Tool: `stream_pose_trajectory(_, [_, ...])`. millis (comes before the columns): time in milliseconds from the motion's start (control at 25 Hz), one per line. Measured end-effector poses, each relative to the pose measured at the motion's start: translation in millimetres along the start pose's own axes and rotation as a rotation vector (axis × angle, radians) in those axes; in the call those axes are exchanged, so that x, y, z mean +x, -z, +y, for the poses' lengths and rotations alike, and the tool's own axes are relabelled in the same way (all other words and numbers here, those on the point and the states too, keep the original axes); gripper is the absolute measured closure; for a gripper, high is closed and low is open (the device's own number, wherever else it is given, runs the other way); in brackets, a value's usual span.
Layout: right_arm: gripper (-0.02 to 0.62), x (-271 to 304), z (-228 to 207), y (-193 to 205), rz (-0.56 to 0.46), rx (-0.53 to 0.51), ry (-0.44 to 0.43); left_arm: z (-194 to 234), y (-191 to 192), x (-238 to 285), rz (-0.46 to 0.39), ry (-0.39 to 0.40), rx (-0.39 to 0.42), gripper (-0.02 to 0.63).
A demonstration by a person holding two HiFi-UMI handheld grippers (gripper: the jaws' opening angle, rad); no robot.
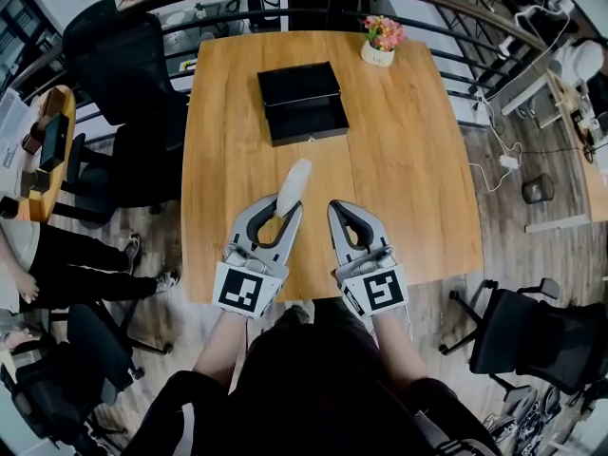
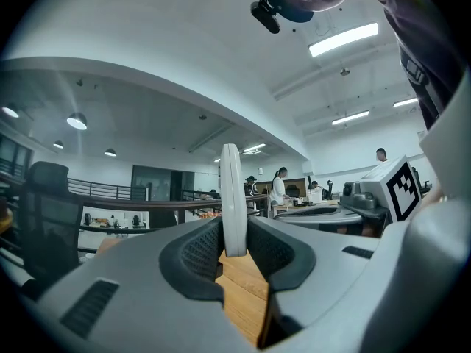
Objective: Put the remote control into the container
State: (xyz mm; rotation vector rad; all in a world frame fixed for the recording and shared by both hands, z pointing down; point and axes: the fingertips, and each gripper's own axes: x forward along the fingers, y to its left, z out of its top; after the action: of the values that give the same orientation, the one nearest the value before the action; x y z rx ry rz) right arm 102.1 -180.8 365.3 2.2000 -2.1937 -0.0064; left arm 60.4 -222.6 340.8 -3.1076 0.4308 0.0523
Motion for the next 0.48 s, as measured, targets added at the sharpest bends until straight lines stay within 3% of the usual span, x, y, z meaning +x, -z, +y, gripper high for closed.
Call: stream_pose_trajectory(480, [0.577, 103.0, -81.8, 24.4, 0.017, 0.047, -0.075, 71.1, 31.4, 106.3, 0.049, -0.084, -0.008, 0.505])
